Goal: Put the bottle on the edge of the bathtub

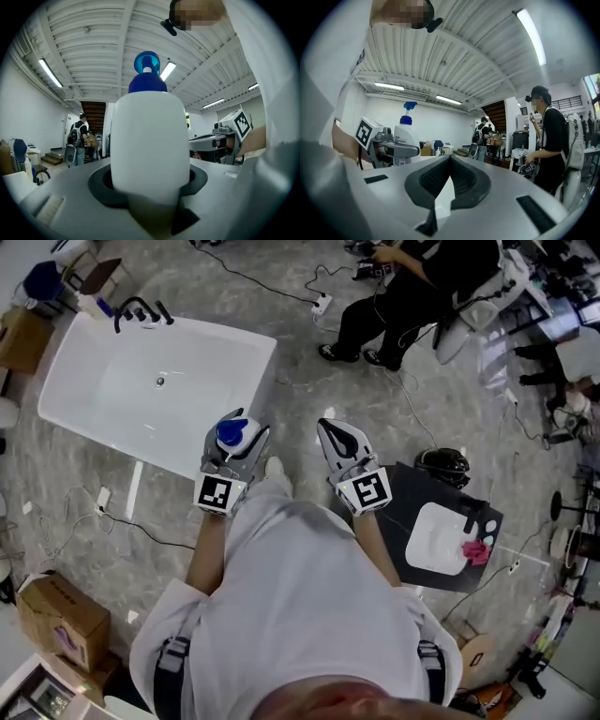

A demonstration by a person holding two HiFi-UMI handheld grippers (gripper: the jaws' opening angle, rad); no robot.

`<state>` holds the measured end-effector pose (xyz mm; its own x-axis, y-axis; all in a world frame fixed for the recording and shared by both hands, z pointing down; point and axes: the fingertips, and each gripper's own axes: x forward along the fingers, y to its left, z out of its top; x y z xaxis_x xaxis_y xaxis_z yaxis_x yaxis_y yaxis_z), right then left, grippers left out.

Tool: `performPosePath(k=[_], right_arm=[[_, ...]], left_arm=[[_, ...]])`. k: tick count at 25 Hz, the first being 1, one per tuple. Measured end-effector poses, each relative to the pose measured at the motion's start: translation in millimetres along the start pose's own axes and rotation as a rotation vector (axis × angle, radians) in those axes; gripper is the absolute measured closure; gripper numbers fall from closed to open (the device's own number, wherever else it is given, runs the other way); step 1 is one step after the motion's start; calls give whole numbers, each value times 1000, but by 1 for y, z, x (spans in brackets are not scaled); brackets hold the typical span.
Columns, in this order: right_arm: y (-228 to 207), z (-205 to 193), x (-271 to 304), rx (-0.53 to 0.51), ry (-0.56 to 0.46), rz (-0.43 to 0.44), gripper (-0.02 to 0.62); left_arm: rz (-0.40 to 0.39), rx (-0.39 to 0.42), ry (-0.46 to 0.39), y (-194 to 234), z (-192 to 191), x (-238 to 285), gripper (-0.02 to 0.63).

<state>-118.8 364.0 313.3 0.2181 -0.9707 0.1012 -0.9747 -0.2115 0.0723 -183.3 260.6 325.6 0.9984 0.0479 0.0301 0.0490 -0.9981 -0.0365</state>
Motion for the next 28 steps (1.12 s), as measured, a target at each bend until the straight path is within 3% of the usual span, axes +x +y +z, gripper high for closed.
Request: performPosePath(k=[6,13,22,28], right_arm=[[-37,-4,76,-3,12,49,594],[-65,-4,156,-13,22,107,594],[-95,-12,254,-21,19,237,594],[-128,-13,317,-30,13,386,594]], left_arm=[[-1,13,-34,58,12,56,364],[72,-10,-44,127,-1,92,364],[246,-24,-47,211,-18,123,364],[392,-48,-41,249,-26,153,364]])
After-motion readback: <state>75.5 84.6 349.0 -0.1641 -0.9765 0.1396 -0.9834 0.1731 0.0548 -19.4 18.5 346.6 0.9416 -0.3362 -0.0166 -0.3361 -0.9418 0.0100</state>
